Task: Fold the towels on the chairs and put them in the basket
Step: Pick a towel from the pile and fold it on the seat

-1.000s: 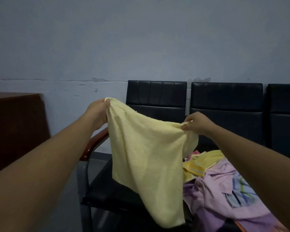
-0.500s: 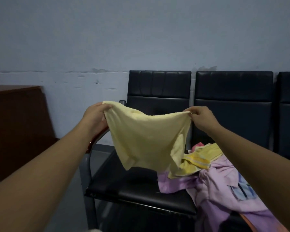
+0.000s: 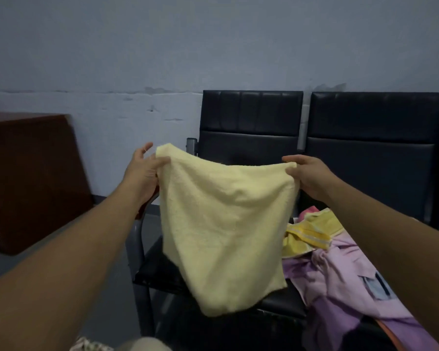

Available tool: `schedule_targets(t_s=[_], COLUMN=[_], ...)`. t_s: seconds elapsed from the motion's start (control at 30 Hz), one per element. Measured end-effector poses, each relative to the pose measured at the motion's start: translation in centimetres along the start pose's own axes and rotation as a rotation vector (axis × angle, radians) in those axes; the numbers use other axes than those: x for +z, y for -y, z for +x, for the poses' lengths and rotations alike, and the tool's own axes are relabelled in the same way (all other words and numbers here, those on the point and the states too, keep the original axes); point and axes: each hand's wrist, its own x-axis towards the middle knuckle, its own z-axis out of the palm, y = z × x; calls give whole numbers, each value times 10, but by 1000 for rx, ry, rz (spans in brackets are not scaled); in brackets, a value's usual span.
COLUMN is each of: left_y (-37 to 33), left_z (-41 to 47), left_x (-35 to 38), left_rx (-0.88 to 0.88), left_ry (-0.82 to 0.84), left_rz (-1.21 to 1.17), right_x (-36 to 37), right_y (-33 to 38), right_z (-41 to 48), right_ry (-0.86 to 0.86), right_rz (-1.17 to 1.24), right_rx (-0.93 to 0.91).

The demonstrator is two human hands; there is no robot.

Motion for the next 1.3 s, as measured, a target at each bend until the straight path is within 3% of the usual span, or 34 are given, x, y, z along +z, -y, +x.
schedule_targets(t_s=[0.13, 0.27, 0.43, 0.57, 0.7, 0.9, 1.07, 1.2, 1.3], left_y=[15, 14, 9, -8, -28, -8, 51, 89, 104], left_z=[23, 49, 96, 128, 142, 106, 54, 15, -13], left_x=[-23, -27, -12, 2, 7, -13, -51, -83, -98], left_rx=[163, 238, 155, 220, 259, 291, 210, 176, 32], left_ry=[9, -72, -56, -174, -143, -63, -41, 108, 186], left_rz=[560, 806, 727, 538, 393, 892, 998, 1038, 987], right_x=[11, 30, 51, 52, 47, 49, 54, 62, 62], right_y=[-15, -23, -14, 8, 24, -11, -79, -117, -133], right_z=[23, 59, 114, 153, 167, 128, 61, 16, -1], right_ry=[-70, -148, -170, -241, -223, -162, -118, -93, -42], right_rz=[-317, -374, -167, -47, -88, -194, -210, -186, -109], right_rx=[-112, -122, -32, -96, -196, -195, -61, 34, 148])
